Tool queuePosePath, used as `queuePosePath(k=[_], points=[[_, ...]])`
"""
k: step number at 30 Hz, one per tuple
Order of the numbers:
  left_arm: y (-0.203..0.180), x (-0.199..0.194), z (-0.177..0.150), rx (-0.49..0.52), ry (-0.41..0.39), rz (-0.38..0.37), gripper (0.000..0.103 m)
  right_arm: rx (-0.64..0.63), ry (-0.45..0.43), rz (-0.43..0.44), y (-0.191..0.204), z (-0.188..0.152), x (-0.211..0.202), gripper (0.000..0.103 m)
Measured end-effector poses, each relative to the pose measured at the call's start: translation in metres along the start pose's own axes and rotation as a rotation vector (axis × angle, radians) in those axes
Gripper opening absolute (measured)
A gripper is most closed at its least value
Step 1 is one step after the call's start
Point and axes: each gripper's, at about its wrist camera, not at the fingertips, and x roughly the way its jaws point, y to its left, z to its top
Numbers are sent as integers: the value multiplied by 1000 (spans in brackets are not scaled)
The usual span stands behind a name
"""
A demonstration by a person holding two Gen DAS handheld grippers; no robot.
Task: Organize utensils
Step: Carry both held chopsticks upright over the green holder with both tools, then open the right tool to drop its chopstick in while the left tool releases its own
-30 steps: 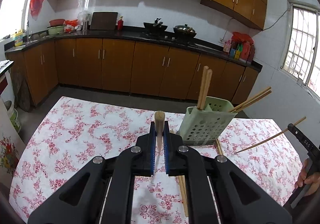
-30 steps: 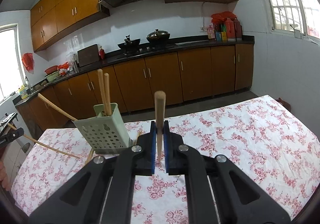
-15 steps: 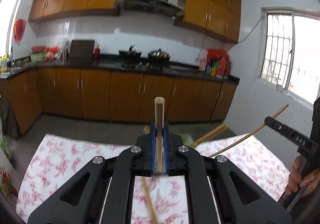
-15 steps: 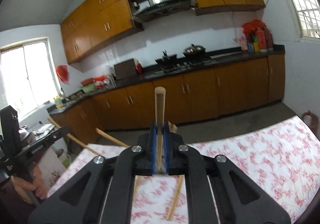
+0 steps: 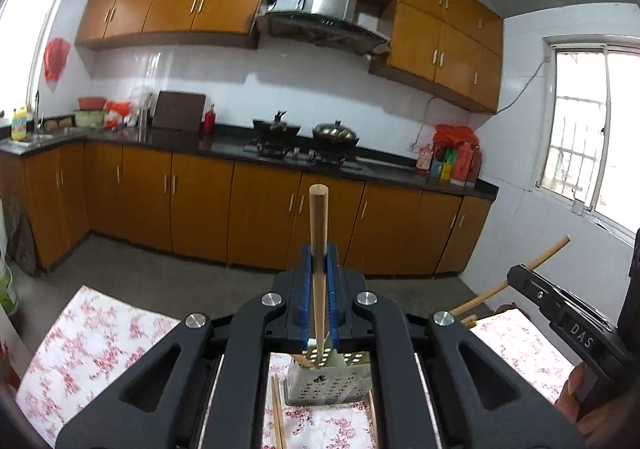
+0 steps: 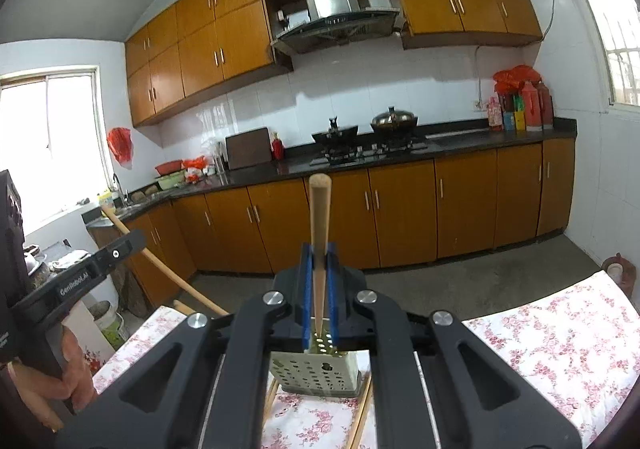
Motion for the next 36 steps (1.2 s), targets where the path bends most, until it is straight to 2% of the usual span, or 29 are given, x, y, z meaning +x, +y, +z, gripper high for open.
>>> queuePosePath(k=[5,13,22,24,26,36], points=[[5,14,-9,-2,24,-2,7,15,43,-8,-4,-10,26,8],[3,22,-12,-12,3,-19,7,21,78,-15,-6,-21,44,8],[3,37,-21,-20,84,-20,7,12,126,-16,-4,-28,56,10],[4,34,-20,-24,82,-19,8,15,121,-19,-5,-27,54,13],[6,29,-18,-24,77,-13,8,26,110,-28,-7,-27,49,21],[20,-1,-13,-42,56,8,9,51,62,-101,-26,-35,2,30]])
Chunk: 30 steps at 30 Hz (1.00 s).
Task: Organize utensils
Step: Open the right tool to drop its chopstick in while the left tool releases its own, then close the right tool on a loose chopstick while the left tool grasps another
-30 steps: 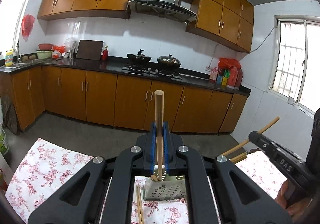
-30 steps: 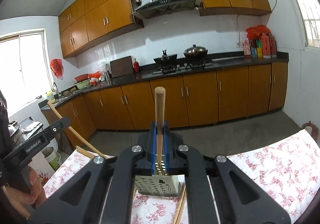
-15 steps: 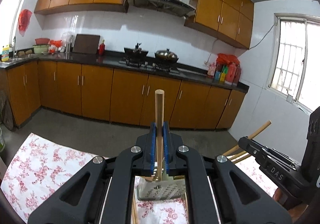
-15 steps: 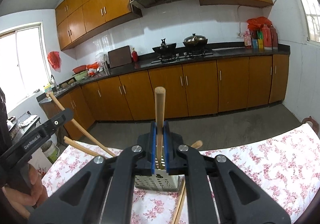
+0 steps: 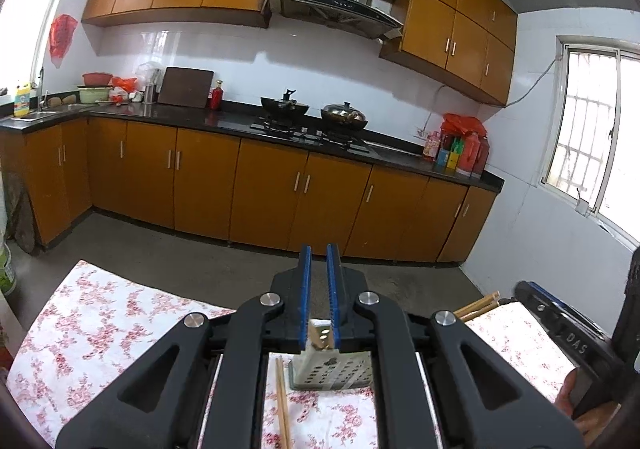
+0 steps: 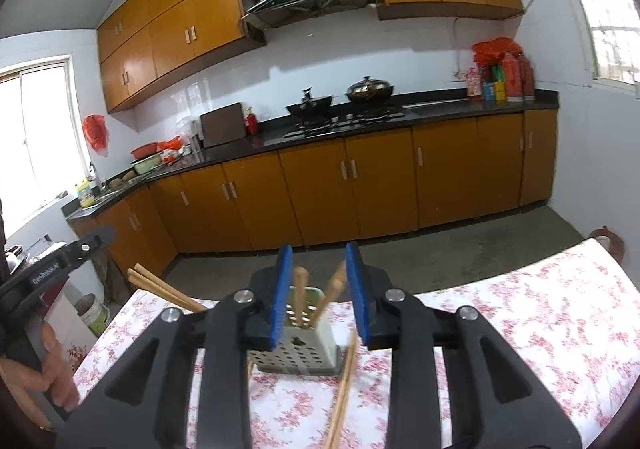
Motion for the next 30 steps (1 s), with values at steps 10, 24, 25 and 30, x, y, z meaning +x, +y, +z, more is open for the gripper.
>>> queuePosePath(k=[10,24,25,30], points=[[30,-24,-47,38,71,76,15,67,172,-116,-50,-79,-3,34],[70,11,-147,7,340,142,15,34,519,-20,-14,-187,76,21],[70,11,-151,6,346,142,15,27,524,-23,-11,-190,79,21],[73,17,-163,-7,385,139,15,8,544,-45,-10,-193,91,17]])
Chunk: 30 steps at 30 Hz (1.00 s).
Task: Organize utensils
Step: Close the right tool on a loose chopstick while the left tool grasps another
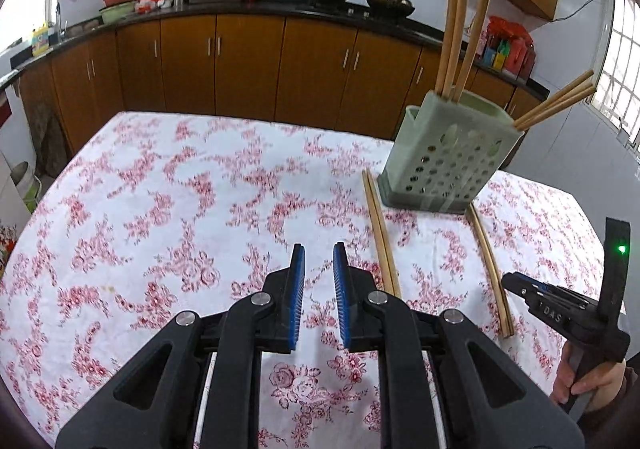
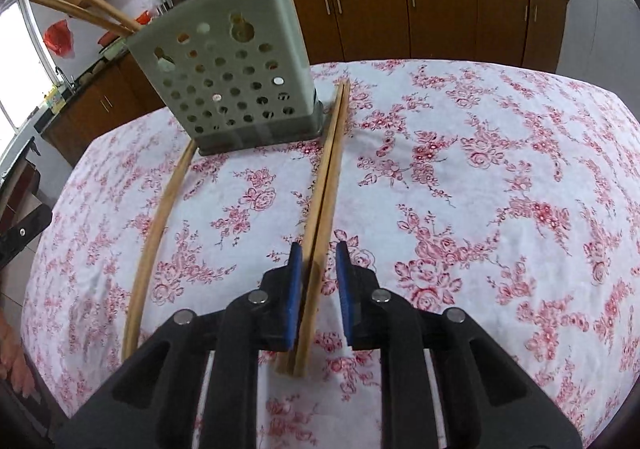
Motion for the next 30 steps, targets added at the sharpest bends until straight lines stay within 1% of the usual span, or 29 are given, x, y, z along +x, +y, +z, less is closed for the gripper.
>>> queuePosePath(k=[1,4,6,10,11,12,16,20,24,30], points=[[1,2,-1,-2,6,-1,15,-1,3,-9,-1,0,2,15],[0,6,-5,-3,19,-3,15,-4,0,-19,-1,-1,6,15],[0,9,-6,-4,28,-6,15,-17,-3,-42,0,-2,9,13],[-3,15,-8,-12,51,-35,15,-37,-12,-53,2,-2,11,12],[-5,17,-8,-12,57,-44,15,-43,-14,-59,3,-2,12,9],[-6,19,-9,-14,65,-55,15,-45,-18,-78,2,-1,13,9],[-15,26,-14,-12,97,-106,15,29,-38,-130,-20,0,10,8],[-26,34,-21,10,132,-139,15,93,-44,-147,-45,0,5,8],[-35,44,-26,23,164,-158,15,92,-47,-145,-52,-2,2,8],[-44,56,-31,47,197,-152,15,77,-53,-152,-53,-5,1,8]])
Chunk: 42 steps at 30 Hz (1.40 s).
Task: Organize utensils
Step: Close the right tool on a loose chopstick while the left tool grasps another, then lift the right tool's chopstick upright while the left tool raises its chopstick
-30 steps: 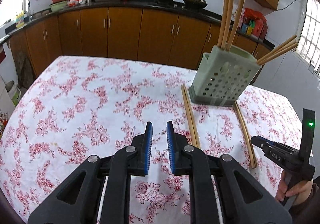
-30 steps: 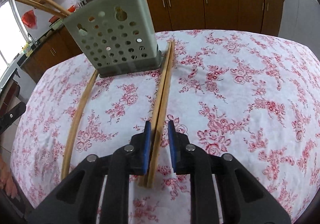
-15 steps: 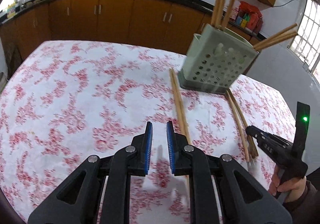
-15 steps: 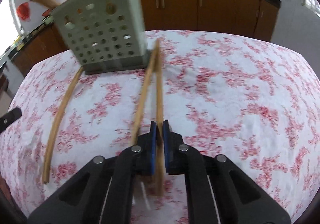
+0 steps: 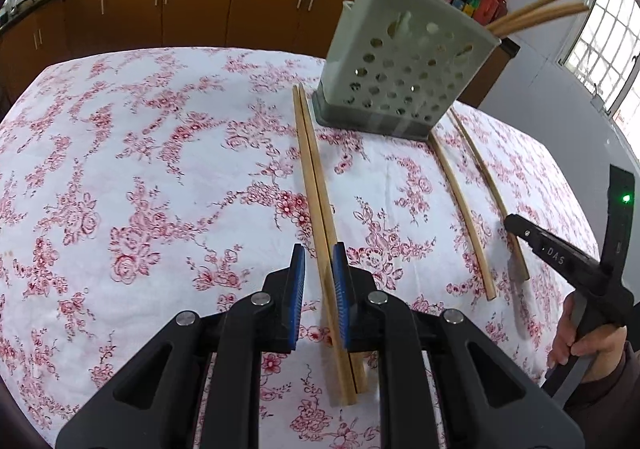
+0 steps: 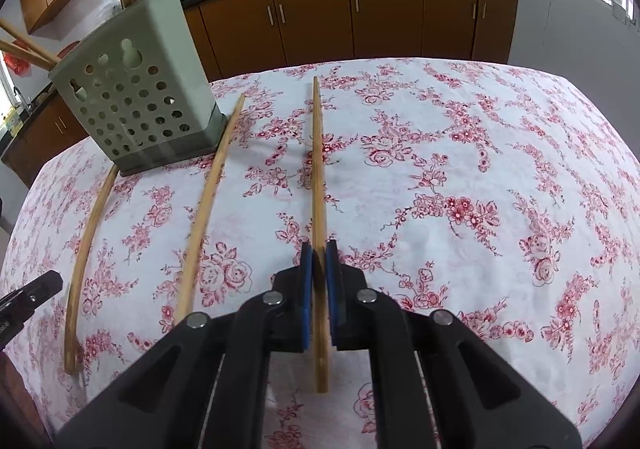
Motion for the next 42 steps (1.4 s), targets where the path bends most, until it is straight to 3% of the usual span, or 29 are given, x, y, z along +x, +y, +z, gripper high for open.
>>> queuePosePath(k=[5,16,24,28,29,34,37,42], points=[[-5,7,-1,26,14,32,15,1,-1,3,0,-2,-1,8],[15,6,3,-29,-8,97,16,0,-1,1,0,-2,-1,8],[7,8,1,7,-10,96,16,5,1,4,2,-1,0,8],[7,10,2,25,-18,145,13,4,-1,3,1,-2,-1,8],[10,9,2,12,-21,154,9,2,-1,4,1,-1,-1,8],[43,3,9,-112,-36,210,8,-2,-2,11,1,-5,-4,8],[53,1,11,-134,-29,185,8,-8,-7,17,1,-8,-7,8],[51,1,7,-72,-45,178,8,-24,-18,8,3,-11,-8,8]])
